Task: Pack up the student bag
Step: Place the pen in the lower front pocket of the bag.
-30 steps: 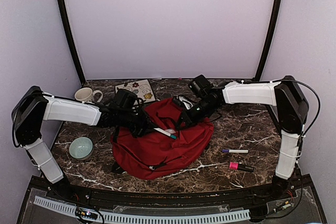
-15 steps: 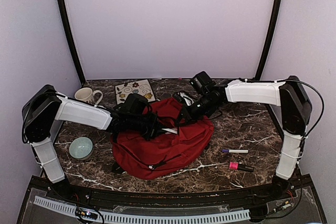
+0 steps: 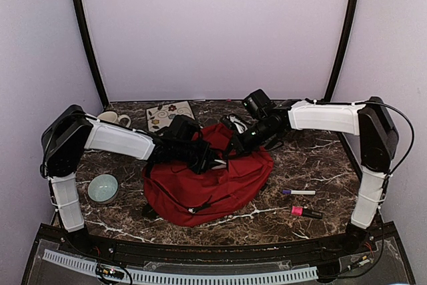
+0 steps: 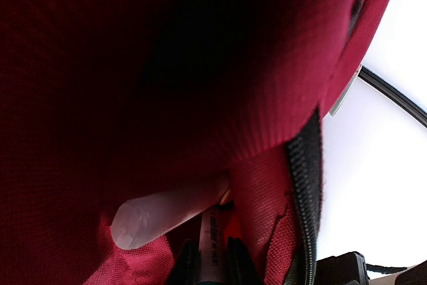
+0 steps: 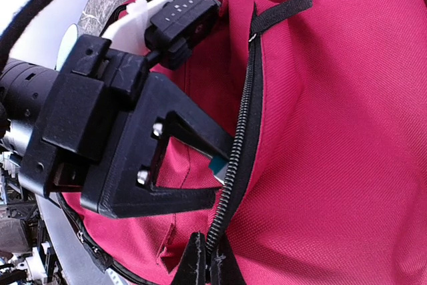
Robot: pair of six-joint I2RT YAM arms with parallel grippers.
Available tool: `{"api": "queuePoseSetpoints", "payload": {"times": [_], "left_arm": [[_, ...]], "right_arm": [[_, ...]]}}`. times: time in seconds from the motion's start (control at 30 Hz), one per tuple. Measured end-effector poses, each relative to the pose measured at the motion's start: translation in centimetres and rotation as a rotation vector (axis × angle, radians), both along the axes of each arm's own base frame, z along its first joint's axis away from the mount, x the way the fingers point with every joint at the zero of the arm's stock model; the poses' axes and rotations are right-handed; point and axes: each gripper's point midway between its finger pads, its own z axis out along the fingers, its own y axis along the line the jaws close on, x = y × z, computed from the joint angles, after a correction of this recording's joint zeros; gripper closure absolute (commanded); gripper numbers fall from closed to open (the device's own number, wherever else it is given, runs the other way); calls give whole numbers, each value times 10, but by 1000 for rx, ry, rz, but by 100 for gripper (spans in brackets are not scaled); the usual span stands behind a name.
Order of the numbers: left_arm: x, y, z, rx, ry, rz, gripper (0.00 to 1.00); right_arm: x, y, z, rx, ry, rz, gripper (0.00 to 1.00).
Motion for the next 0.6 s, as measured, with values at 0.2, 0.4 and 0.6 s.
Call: {"api": "queuePoseSetpoints", "payload": {"times": [0.2, 0.4, 0.6], "left_arm": [[-7, -4, -3, -14, 23, -43, 49], [-12, 1, -4, -10, 44, -61, 40], [-14, 20, 18, 6, 20, -74, 46]], "right_arm": [[0, -1, -1, -4, -3, 5, 100], [1, -1, 0, -5, -8, 4, 100], [2, 0, 2, -2, -10, 3, 100]]}}
